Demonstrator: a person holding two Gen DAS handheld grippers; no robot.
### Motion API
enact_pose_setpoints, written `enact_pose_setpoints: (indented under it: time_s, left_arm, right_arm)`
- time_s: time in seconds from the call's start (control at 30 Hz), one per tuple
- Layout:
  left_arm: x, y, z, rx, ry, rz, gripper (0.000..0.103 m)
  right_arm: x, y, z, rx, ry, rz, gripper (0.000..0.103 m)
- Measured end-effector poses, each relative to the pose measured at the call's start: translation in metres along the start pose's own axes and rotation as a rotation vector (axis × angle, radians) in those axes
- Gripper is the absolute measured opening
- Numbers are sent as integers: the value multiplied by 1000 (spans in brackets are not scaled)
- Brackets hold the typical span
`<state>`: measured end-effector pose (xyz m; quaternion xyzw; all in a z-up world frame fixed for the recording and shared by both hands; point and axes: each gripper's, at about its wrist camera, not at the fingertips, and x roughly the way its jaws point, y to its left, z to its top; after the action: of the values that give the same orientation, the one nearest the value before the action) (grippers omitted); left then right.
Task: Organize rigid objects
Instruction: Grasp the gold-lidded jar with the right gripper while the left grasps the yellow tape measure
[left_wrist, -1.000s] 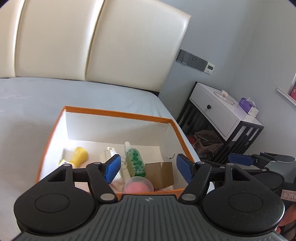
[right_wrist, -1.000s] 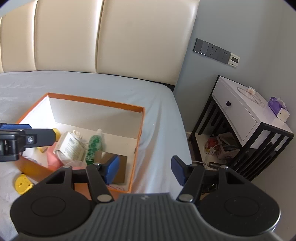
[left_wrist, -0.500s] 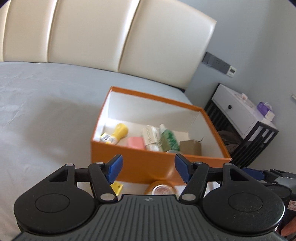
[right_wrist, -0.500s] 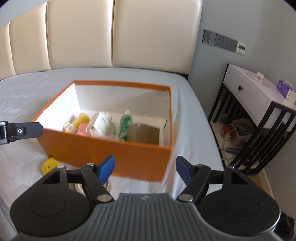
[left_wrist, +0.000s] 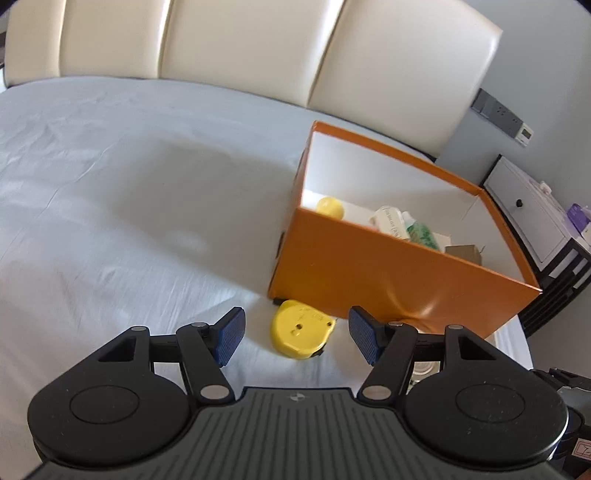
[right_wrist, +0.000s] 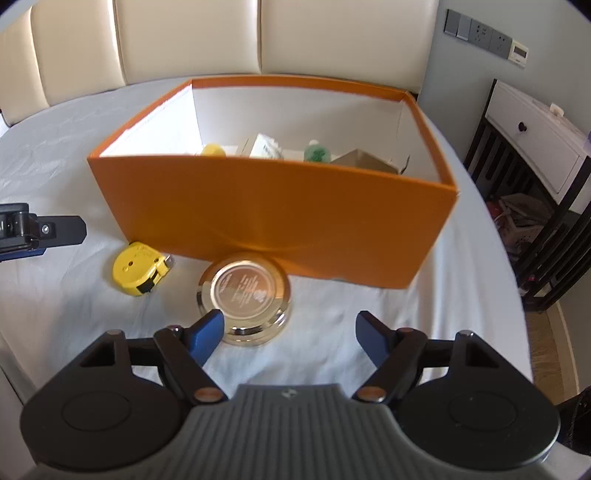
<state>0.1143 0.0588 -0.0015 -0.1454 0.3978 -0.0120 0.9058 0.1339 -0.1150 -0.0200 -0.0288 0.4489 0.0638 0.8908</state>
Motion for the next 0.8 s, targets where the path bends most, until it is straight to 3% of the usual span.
enact_pose_setpoints:
  time_s: [0.47, 0.6, 0.8]
  left_arm:
    - [26, 22, -9, -55, 63, 34, 76]
    - [30, 26, -6, -55, 67, 43, 76]
    - [35, 29, -6, -60, 76, 43, 76]
  right_arm:
    - [55, 23, 15, -36, 74, 20, 85]
    - [65, 28, 19, -43, 95, 27, 75]
    - [74, 33, 21, -63, 89, 21, 76]
